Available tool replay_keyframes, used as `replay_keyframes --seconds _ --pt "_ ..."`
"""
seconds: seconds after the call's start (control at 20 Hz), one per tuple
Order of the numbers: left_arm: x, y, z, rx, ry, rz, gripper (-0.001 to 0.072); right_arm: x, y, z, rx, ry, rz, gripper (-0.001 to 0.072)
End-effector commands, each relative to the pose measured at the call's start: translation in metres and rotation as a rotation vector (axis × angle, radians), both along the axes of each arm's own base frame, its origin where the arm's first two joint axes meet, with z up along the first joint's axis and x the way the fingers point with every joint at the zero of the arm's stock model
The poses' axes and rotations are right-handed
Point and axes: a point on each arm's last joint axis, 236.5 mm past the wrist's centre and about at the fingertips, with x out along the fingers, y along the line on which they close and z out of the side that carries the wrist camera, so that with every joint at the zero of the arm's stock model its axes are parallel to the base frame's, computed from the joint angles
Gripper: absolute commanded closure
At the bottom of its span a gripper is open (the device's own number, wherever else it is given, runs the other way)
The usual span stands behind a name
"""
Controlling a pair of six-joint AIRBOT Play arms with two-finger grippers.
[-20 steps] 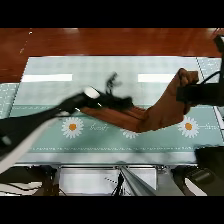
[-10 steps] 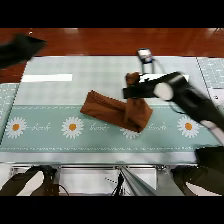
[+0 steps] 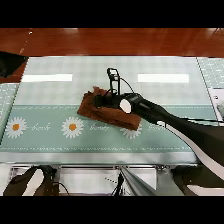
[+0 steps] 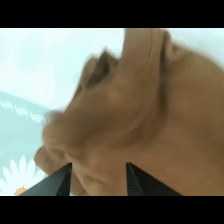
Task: Fold the shirts.
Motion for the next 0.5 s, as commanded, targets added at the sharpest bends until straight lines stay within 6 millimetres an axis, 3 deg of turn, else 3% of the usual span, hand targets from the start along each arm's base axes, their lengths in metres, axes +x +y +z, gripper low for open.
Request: replay_keyframes --seconds 0.0,0.1,0.2,0.25,0.3,0.35,0.45 --pt "0.001 0.005 -0.025 0.001 0.062 0.006 0.0682 0.004 -0.039 0.016 -0.118 -0.026 0.046 0.028" --pt "0.005 0.008 -0.026 0.007 0.054 0.014 0.0682 0.001 -0.13 0.025 -0.412 -0.016 0.09 0.0281" --pt "0.008 0.011 -0.026 0.014 0.047 0.028 0.0682 -0.009 -0.256 0.038 -0.806 0.057 0.044 0.0286" --pt "0.008 0.012 -0.027 0.022 0.05 0.029 0.0682 -0.016 -0.31 0.043 -0.942 0.102 0.003 0.034" --pt "0.007 0.013 -0.029 0.03 0.055 0.029 0.0682 -0.028 -0.343 0.037 -0.948 0.171 -0.054 0.0345" --pt "0.005 0.012 -0.031 0.035 0.062 0.023 0.0682 -0.048 -0.359 0.017 -0.848 0.269 -0.114 0.0338" --pt "0.002 0.011 -0.036 0.047 0.081 0.008 0.0682 -0.08 -0.339 -0.024 -0.478 0.437 -0.232 0.0103"
